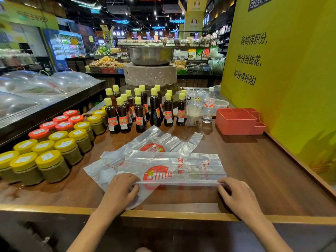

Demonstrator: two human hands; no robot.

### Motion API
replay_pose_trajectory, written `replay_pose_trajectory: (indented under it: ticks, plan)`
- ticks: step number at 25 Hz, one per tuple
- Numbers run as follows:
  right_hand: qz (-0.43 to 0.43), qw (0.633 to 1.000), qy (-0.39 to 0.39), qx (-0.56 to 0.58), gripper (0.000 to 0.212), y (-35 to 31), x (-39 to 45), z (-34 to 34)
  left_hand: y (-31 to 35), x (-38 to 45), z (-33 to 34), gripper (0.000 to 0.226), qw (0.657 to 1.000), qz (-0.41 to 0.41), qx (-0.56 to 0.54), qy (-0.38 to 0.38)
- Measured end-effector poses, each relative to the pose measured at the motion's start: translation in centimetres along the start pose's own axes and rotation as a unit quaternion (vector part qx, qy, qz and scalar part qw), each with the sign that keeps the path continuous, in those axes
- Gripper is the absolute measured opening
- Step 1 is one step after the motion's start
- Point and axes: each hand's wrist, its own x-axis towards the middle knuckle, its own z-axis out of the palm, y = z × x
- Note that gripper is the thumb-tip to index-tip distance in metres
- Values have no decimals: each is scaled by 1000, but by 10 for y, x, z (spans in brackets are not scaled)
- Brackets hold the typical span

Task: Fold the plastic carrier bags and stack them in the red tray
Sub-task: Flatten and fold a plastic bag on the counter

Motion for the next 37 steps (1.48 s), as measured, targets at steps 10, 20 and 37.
replay_pose_trajectory:
  ticks: [10, 20, 37]
  plan:
    - [145, 944, 19, 297, 31, -2, 11, -19, 11, 22, -16, 40, 999, -17, 38, -25]
    - [85, 996, -9, 3, 37, -13, 21, 0, 45, 35, 21, 64, 996, -5, 26, -90]
    - [-33, 958, -280, -43, 100, -61, 24, 49, 18, 29, 34, 92, 958, -23, 73, -277]
